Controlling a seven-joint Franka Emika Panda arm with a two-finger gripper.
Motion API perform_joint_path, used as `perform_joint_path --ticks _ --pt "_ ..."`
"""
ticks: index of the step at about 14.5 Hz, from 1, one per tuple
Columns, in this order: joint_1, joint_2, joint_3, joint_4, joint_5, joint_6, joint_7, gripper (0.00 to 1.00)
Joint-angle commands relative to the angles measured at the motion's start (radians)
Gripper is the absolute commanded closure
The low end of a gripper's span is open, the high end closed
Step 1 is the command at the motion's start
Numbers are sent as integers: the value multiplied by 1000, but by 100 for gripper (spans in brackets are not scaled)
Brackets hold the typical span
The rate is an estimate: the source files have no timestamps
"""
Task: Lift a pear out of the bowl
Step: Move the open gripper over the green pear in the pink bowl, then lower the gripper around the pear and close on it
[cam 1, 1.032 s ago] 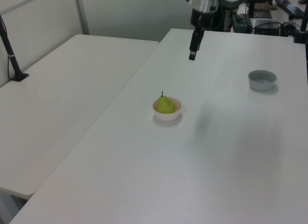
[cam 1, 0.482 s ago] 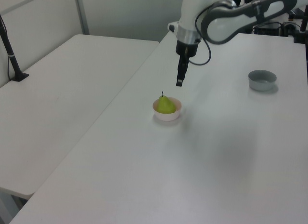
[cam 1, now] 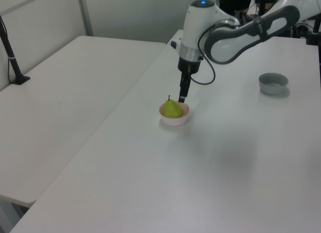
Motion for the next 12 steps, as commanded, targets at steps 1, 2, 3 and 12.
perform_joint_path --ticks 1,2,3,12 --pt "19 36 -1 3 -14 61 16 0" --pt "19 38 2 3 -14 65 16 0" --pt "19 39 7 3 -15 67 18 0" --pt "19 79 14 3 -20 136 19 1"
